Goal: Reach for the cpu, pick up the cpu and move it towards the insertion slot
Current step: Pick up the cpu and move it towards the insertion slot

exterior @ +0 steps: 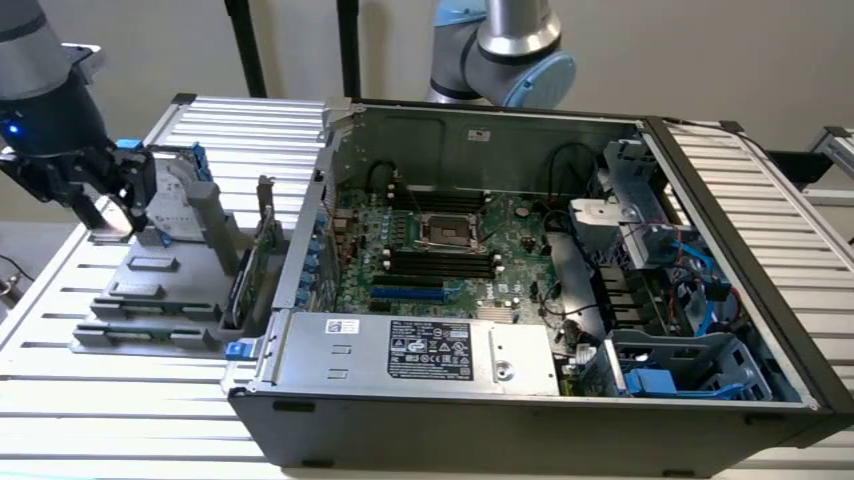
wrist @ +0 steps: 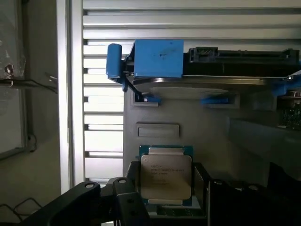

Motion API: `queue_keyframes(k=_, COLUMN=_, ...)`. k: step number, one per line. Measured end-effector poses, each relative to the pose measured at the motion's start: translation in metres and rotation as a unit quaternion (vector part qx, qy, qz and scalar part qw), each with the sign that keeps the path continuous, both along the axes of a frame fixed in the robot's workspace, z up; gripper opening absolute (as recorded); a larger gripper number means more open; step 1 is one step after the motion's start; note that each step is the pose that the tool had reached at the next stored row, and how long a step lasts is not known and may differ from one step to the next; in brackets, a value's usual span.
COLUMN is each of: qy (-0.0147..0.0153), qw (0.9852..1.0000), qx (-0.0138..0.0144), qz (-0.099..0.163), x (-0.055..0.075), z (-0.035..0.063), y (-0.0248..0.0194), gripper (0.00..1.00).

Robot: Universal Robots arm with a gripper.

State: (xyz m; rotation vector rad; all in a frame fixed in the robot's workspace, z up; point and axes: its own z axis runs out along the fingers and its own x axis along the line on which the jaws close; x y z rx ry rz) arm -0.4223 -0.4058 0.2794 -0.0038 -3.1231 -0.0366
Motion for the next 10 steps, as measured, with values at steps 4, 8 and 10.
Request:
queue_keyframes(k=4, qy=0.0, qw=1.0, qx=0.0001, qz=0.0, x=0.009, z=0.0184, y=-0.0001, gripper=0.55)
queue_keyframes(k=8, qy=0.0002, qw=1.0, qx=0.0008, qz=0.0, x=0.025, z=0.0364, y=-0.0006, gripper=0.55)
queue_keyframes(k=10, qy=0.0004, qw=1.0, qx=0.0018, qz=0.0, x=0.033, z=0.0439, y=-0.0008, gripper=0.55)
